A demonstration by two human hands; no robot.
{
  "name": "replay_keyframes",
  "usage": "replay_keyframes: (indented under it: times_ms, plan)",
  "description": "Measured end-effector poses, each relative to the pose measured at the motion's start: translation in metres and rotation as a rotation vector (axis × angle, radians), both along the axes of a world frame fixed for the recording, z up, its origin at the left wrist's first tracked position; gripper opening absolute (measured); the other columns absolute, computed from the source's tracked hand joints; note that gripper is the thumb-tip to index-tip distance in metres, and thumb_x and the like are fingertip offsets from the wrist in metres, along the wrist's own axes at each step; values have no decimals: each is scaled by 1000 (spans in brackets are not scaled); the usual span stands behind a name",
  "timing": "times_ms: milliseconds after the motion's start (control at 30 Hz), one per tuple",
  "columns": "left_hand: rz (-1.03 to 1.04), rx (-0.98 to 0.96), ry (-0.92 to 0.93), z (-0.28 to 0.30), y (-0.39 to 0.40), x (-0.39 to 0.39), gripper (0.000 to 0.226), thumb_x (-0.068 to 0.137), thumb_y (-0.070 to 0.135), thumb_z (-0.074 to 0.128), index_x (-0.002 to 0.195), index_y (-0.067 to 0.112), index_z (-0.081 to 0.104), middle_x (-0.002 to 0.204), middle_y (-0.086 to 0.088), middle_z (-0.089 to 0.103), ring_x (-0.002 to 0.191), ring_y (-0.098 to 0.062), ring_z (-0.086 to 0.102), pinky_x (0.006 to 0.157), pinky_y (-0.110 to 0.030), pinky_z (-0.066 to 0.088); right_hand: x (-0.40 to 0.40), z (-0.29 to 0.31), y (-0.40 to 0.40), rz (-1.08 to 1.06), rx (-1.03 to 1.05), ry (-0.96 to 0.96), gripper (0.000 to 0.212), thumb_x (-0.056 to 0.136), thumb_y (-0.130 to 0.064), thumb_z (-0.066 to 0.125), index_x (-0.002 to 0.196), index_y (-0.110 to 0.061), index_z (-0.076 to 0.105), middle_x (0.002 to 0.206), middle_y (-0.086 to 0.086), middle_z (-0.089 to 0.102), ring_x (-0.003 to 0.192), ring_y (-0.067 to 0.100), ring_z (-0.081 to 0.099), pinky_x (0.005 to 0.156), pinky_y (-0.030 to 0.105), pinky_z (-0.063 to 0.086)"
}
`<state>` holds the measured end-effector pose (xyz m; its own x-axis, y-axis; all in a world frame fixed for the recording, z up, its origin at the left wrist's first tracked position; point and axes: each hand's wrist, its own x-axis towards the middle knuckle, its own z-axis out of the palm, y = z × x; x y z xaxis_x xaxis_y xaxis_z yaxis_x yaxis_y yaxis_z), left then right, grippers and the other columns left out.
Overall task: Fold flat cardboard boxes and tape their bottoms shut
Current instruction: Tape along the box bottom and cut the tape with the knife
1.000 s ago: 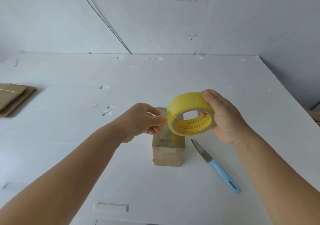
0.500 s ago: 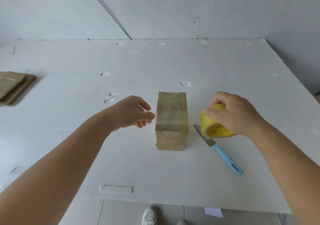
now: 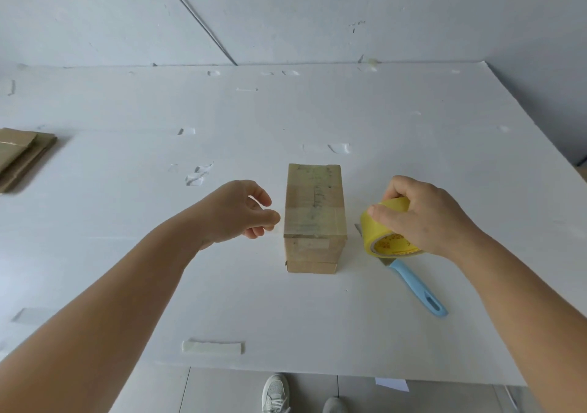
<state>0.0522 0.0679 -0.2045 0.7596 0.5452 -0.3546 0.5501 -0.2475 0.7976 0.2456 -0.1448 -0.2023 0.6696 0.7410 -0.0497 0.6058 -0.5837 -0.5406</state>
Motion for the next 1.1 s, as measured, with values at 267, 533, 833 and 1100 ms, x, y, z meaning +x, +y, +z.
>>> replay_keyframes:
  times_ms: [267, 533, 833, 1100]
  plan:
    - [0, -5, -20, -11, 2, -1, 21, 81, 15, 71, 96, 12, 57, 69, -1, 72, 60, -11, 65, 64, -26, 52, 0, -13, 1, -13, -1, 19, 28, 78, -52, 63, 80, -26, 53, 79, -8, 57, 74, 9, 52, 56, 26, 37]
    - [-23, -205, -67, -32, 0, 0, 18, 88, 15, 67, 97, 7, 54, 72, -2, 72, 64, -14, 64, 70, -30, 55, -9, -40, 9, -20, 6, 133, 28, 79, -50, 65, 82, -25, 54, 81, -7, 59, 76, 12, 54, 57, 25, 37]
    - [20, -320, 103, -50, 0, -6, 47, 79, 44, 70, 106, 12, 49, 102, -14, 60, 75, -21, 67, 69, -33, 58, -13, -51, 14, -49, 27, 211, 25, 80, -48, 66, 84, -27, 54, 84, -5, 60, 79, 16, 57, 59, 28, 41]
    - [227, -289, -307, -48, -35, 11, 34, 97, 48, 37, 120, 27, 50, 129, 6, 55, 118, -8, 54, 102, -33, 43, -14, -50, 17, -62, 5, 211, 29, 79, -53, 66, 84, -29, 52, 85, -7, 58, 78, 11, 55, 56, 26, 37]
